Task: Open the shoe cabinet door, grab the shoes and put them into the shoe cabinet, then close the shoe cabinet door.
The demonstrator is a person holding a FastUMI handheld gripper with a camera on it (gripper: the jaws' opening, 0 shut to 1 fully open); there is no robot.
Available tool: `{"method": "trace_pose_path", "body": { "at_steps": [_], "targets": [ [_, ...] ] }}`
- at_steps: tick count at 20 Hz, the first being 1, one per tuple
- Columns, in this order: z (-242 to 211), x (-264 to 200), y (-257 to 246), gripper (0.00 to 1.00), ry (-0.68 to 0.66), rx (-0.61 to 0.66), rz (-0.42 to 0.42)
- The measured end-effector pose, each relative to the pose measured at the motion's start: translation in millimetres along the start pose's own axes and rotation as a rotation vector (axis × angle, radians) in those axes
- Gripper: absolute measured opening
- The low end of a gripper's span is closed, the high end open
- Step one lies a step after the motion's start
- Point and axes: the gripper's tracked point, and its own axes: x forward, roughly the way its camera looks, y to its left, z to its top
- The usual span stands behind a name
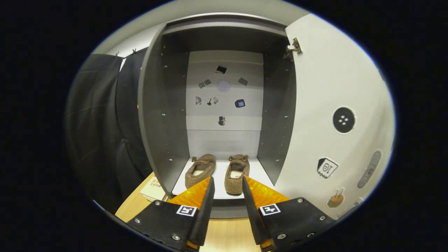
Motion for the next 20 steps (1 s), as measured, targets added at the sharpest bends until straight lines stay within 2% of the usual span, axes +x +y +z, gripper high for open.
{"method": "trace_pose_path", "body": {
  "at_steps": [12, 20],
  "targets": [
    [11, -119, -15, 0.63, -0.076, 0.022, -0.015],
    [2, -199, -65, 0.68, -0.107, 0.044, -0.082]
  ]
}}
